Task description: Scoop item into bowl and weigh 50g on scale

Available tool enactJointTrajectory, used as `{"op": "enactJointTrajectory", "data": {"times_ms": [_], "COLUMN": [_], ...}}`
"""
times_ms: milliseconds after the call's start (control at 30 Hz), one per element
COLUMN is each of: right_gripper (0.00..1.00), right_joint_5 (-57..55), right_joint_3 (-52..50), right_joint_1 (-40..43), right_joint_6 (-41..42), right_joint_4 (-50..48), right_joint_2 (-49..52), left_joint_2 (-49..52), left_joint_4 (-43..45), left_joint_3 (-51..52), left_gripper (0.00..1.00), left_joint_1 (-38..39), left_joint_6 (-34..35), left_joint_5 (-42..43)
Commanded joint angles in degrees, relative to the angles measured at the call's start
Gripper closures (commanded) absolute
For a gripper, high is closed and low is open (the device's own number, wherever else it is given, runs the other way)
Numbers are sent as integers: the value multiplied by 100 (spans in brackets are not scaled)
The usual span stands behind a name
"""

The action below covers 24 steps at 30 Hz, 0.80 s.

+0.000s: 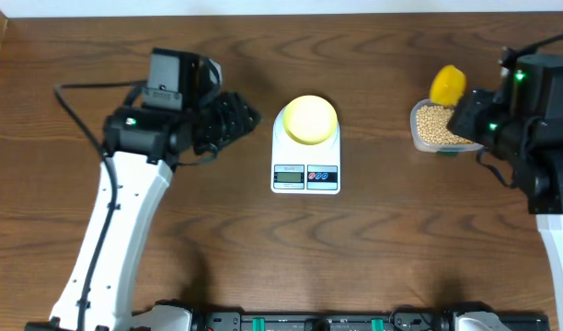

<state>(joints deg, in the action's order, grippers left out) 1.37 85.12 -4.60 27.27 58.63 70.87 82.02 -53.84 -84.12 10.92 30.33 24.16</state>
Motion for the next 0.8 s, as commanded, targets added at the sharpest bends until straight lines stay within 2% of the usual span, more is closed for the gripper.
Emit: {"op": "enactJointTrajectory", "data": {"times_ms": [0, 533, 667, 767], "right_gripper": [99, 99, 99, 99], "right_joint_5": [-120, 481, 479, 476], "right_joint_3": [103, 103, 103, 103], "right_joint_1": [243, 306, 306, 306], "right_joint_6": [-234, -249, -247, -247], "right_joint_4": [136, 1071, 1196, 1185], "right_joint_2": [7, 7, 7, 7], "left_joint_2": [-59, -59, -59, -57], "left_joint_4": [-254, -422, -411, -372], "left_joint_3": [-291, -273, -273, -273], "left_gripper": [52, 53, 58, 70], "left_joint_1": [-24, -22, 31, 138], "left_joint_6": [-671, -673, -675, -699], "left_joint_5": [-892, -684, -645, -647]}}
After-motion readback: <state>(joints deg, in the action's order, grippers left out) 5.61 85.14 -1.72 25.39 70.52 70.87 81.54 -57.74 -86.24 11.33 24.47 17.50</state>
